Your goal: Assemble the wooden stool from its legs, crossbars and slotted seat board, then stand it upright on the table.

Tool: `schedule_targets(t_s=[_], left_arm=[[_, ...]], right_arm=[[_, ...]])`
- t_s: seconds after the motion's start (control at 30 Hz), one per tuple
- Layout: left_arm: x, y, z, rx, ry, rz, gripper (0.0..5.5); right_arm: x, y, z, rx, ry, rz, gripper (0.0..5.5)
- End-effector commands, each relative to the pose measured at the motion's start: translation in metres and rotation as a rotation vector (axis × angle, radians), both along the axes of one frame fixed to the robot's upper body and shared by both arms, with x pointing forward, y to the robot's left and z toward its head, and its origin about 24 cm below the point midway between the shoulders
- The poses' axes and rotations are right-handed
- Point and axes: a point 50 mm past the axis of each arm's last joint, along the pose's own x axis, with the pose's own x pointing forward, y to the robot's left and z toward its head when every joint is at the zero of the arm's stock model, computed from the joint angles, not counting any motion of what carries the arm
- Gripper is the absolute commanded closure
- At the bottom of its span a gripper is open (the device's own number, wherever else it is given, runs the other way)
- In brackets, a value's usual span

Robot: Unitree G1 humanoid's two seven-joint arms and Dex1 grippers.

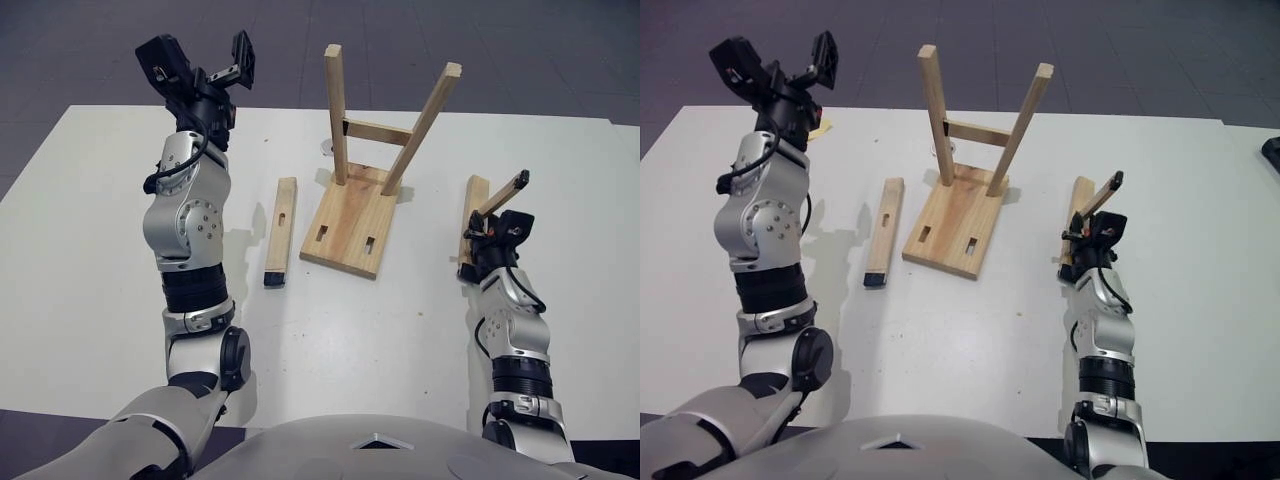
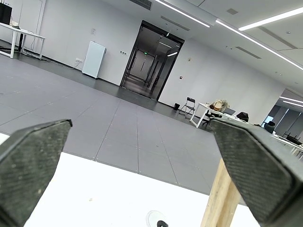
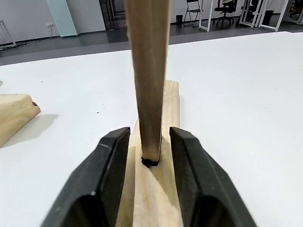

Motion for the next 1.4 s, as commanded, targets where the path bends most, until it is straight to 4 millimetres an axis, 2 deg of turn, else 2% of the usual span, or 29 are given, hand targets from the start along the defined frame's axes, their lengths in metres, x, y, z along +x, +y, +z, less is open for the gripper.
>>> schedule_targets(t_s=[0.03,0.23,0.4,0.57,0.73,0.87,1.0,1.3,1.4], left_arm=[[0.001,0.000,0.002,0.004,-0.005,0.009,0.10],[0.002,0.000,0.001,0.002,-0.007,0.014,0.10],[0.002,0.000,0.001,0.007,-0.008,0.010,0.10],[0.003,0.001,0.000,0.008,-0.007,0.015,0.10],[0.003,0.001,0.000,0.007,-0.007,0.016,0.10],[0.004,0.001,-0.001,0.004,-0.006,0.020,0.10],[0.005,0.000,-0.002,0.000,-0.006,0.018,0.10],[0.006,-0.003,-0.005,-0.005,-0.004,0.016,0.10],[0.005,-0.001,-0.006,-0.008,-0.004,0.023,0.10]], right_arm=[[-0.008,-0.003,-0.018,0.005,0.110,-0.006,3.26],[-0.004,-0.003,0.004,-0.030,0.028,0.025,2.31],[-0.001,-0.004,0.039,-0.051,-0.083,0.038,1.57],[0.005,-0.004,0.085,-0.045,-0.227,0.049,0.84],[0.014,-0.003,0.112,-0.057,-0.306,0.065,0.17],[0.024,0.000,0.128,-0.064,-0.361,0.060,0.11],[0.036,0.003,0.130,-0.069,-0.367,0.052,0.11],[0.057,0.003,0.117,-0.131,-0.302,-0.028,0.11],[0.063,0.006,0.126,-0.151,-0.329,-0.014,0.11]])
